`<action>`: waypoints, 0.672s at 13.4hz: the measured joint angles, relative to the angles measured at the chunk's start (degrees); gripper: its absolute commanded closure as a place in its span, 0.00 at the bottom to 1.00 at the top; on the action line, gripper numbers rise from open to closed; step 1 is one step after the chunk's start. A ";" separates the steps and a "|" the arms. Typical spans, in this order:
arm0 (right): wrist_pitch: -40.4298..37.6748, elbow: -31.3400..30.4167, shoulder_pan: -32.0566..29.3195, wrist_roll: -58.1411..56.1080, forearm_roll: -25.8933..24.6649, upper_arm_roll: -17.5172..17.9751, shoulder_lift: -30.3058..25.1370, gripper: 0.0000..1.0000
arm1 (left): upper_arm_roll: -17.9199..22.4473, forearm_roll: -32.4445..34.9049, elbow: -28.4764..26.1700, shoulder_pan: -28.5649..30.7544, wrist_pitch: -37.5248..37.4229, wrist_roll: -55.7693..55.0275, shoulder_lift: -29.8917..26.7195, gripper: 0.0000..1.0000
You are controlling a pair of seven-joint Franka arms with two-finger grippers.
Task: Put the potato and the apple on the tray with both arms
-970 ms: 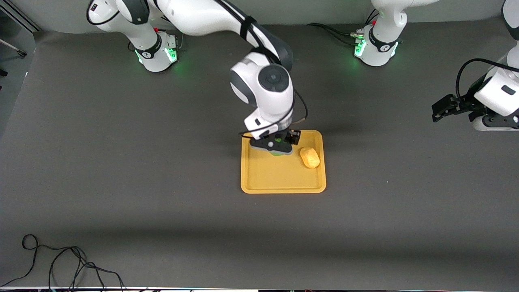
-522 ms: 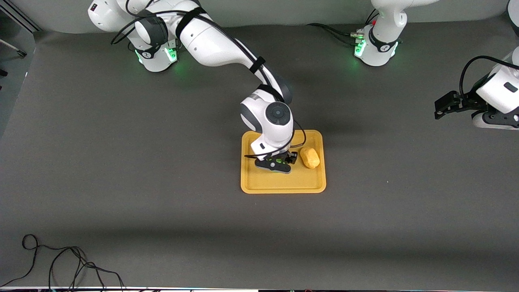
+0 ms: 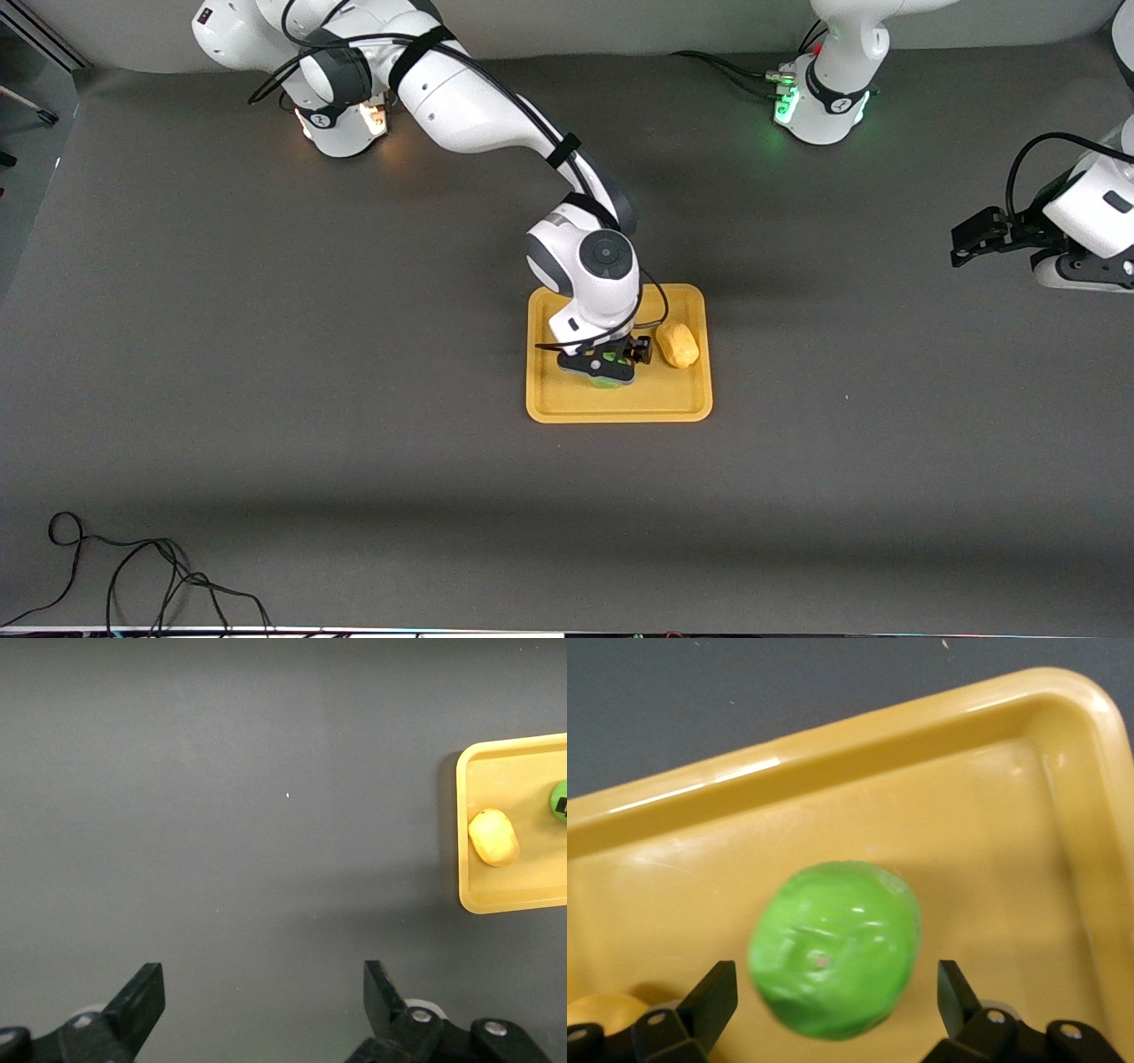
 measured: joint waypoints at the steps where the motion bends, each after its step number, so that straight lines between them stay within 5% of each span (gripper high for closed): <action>1: -3.06 0.89 -0.08 0.10 0.01 -0.06 -1.49 0.00 | 0.00 -0.01 0.02 0.20 -0.01 0.27 0.00 0.00; 6: -20.42 2.41 -0.99 0.13 0.03 -0.76 -16.39 0.00 | -0.02 -0.03 0.01 0.31 -0.41 0.41 0.01 0.00; 9: -29.02 0.72 -2.98 -4.85 -0.29 -4.11 -24.54 0.00 | 0.00 -0.03 0.04 0.35 -0.41 1.19 0.00 0.00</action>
